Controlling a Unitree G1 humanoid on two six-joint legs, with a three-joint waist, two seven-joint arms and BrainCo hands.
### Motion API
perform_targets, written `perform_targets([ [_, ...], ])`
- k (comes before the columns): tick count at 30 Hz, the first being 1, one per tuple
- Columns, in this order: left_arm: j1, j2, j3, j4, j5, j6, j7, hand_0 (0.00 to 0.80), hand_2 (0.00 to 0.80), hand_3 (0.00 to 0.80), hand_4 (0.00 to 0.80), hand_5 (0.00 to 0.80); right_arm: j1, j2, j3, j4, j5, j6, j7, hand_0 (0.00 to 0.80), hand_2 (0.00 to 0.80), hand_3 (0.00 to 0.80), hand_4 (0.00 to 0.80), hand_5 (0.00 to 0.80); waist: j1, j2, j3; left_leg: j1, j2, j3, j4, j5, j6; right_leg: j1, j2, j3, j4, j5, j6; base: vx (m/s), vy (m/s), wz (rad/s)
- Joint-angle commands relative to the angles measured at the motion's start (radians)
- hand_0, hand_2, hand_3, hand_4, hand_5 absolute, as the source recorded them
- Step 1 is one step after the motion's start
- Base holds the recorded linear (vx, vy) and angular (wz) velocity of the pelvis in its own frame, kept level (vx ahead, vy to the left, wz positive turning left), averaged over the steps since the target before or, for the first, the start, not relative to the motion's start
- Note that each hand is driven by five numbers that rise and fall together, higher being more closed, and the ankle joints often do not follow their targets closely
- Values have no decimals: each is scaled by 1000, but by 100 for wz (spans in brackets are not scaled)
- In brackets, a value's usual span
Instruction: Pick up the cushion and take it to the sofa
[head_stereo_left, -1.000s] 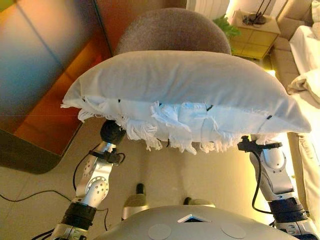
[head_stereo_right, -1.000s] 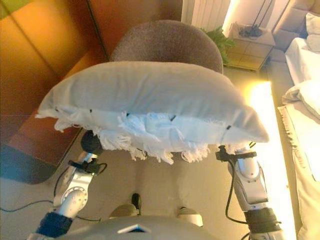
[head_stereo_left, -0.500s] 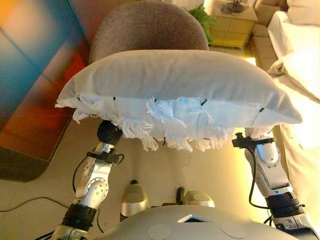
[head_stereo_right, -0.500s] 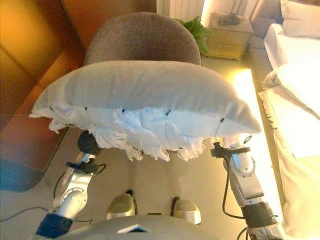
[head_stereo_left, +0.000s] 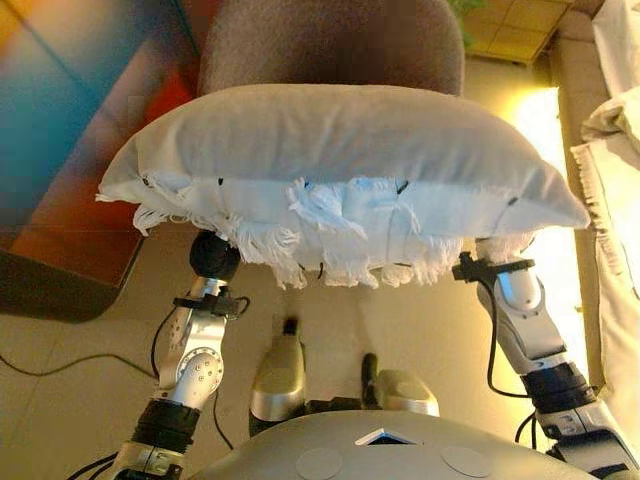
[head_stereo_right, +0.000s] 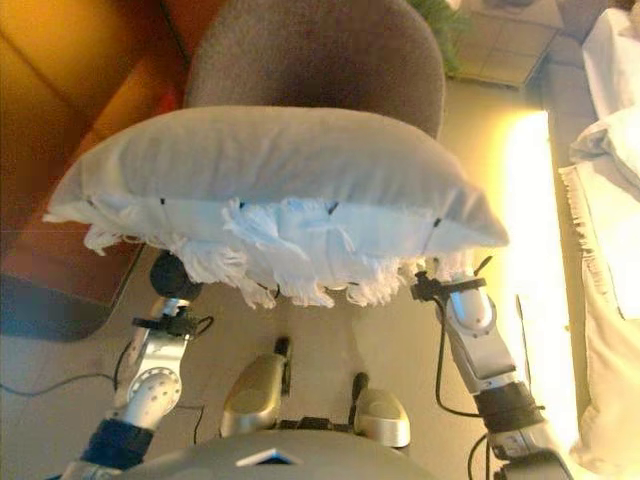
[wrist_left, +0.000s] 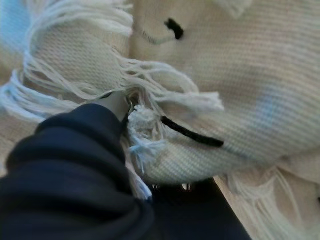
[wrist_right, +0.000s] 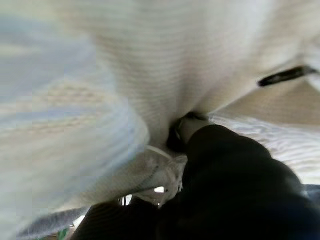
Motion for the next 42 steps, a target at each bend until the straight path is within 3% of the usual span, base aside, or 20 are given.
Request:
perform_targets([
  [1,-112,-30,-85,-128,20,-114,-99,800,800,800,800,800,-42,-10,85,-153,-24,-113,67,800,800,800,800,800,20,-10,-98,-64,11,-21,-273,228,39,79,87,-100,268,-212,-54,759,432,-77],
  [3,-112,-14,-71,-150,41,-106,-90,800,800,800,800,800,-29,-2,86,-171,-30,-119,57,800,800,800,800,800,10,-15,-104,-44,11,49,-213,208,46,67,31,-126,353,-182,-21,717,423,-50],
  [4,-98,-6,-52,-157,28,-87,-86,800,800,800,800,800,18,16,60,-165,2,-150,90,800,800,800,800,800,4,-30,-109,-41,-14,49,-134,197,63,81,-9,-122,412,-118,4,909,401,-1],
  [6,-83,7,-27,-161,40,-74,-100,800,800,800,800,800,64,16,27,-182,53,-147,136,800,800,800,800,800,6,-56,-139,-51,-69,61,-48,149,103,135,-32,-123,442,-18,39,927,261,10],
  [8,-71,23,-20,-164,58,-51,-113,800,800,800,800,800,77,19,23,-178,7,-167,118,800,800,800,800,800,18,-84,-172,-53,-109,59,-30,112,133,139,-24,-104,421,114,56,692,107,26],
  [10,-89,38,-6,-157,32,-16,-108,800,800,800,800,800,75,15,6,-163,38,-174,123,800,800,800,800,800,18,-89,-185,-31,-135,51,-49,103,144,100,-11,-114,354,142,66,553,120,20],
  [12,-113,33,-10,-139,59,-31,-86,800,800,800,800,800,34,5,13,-183,67,-136,111,800,800,800,800,800,24,-79,-185,-3,-133,79,-68,98,137,53,-44,-187,273,145,64,393,93,-10],
  [15,-137,29,-27,-156,89,-27,-5,800,800,800,800,800,-13,12,33,-195,39,-85,54,800,800,800,800,800,11,-48,-161,69,-119,77,-112,94,124,-42,-21,-244,90,86,19,340,31,-42],
  [17,-132,22,-33,-156,107,-12,23,800,800,800,800,800,-9,10,35,-191,37,-84,34,800,800,800,800,800,-13,-49,-157,121,-125,67,-119,74,120,-85,-25,-211,-39,146,16,364,-29,-13],
  [20,-122,15,-30,-166,169,40,49,800,800,800,800,800,-6,17,28,-203,26,-39,3,800,800,800,800,800,-47,-52,-158,207,-114,62,-150,34,116,-110,-44,-128,-151,242,42,362,-94,45],
  [22,-121,19,-32,-165,208,66,68,800,800,800,800,800,-10,26,21,-198,33,5,-13,800,800,800,800,800,-59,-49,-165,253,-92,63,-173,15,116,-107,-36,-99,-148,233,45,344,-138,52],
  [27,-137,10,-50,-112,256,76,115,800,800,800,800,800,-16,25,25,-146,52,91,-19,800,800,800,800,800,-68,-72,-213,306,-63,78,-174,-20,102,-27,-24,-103,-225,227,22,329,-185,39],
  [28,-140,5,-53,-98,251,84,117,800,800,800,800,800,-16,25,29,-136,-41,129,-37,800,800,800,800,800,-69,-76,-219,299,-55,82,-146,-15,92,-18,-21,-105,-239,228,15,250,-212,15],
  [30,-161,-7,-63,-32,265,59,112,800,800,800,800,800,-13,29,56,-39,-51,67,-21,800,800,800,800,800,-74,-85,-218,247,-44,91,-1,20,71,-14,-17,-102,-253,229,-4,185,-215,12],
  [31,-174,-13,-69,-11,266,44,121,800,800,800,800,800,-19,22,68,-20,73,5,58,800,800,800,800,800,-75,-86,-214,219,-43,90,58,31,66,-13,-15,-107,-254,229,-11,137,-202,4],
  [33,-196,-36,-70,60,260,16,101,800,800,800,800,800,-21,59,79,72,54,-28,87,800,800,800,800,800,-72,-88,-200,158,-41,95,137,40,62,-10,-15,-123,-252,229,-23,95,-119,-2],
  [36,-238,-75,-69,169,283,10,94,800,800,800,800,800,-63,69,62,220,55,-30,93,800,800,800,800,800,-67,-68,-191,186,-52,111,-37,42,63,8,-10,-164,-245,209,-13,178,-2,0],
  [38,-275,-91,-82,213,315,32,124,800,800,800,800,800,-91,56,52,239,77,31,91,800,800,800,800,800,-65,-58,-186,161,-53,99,-60,106,45,38,5,-165,-248,190,-18,197,34,38],
  [40,-304,-108,-89,268,342,44,149,800,800,800,800,800,-113,57,59,260,97,88,86,800,800,800,800,800,-68,-68,-194,189,-70,92,-99,48,60,47,-5,-160,-254,184,-15,193,76,23],
  [42,-317,-123,-101,294,359,80,199,800,800,800,800,800,-99,68,57,292,89,114,91,800,800,800,800,800,-77,-64,-211,244,-69,103,-167,38,66,53,-10,-170,-254,185,-9,232,110,-5],
])
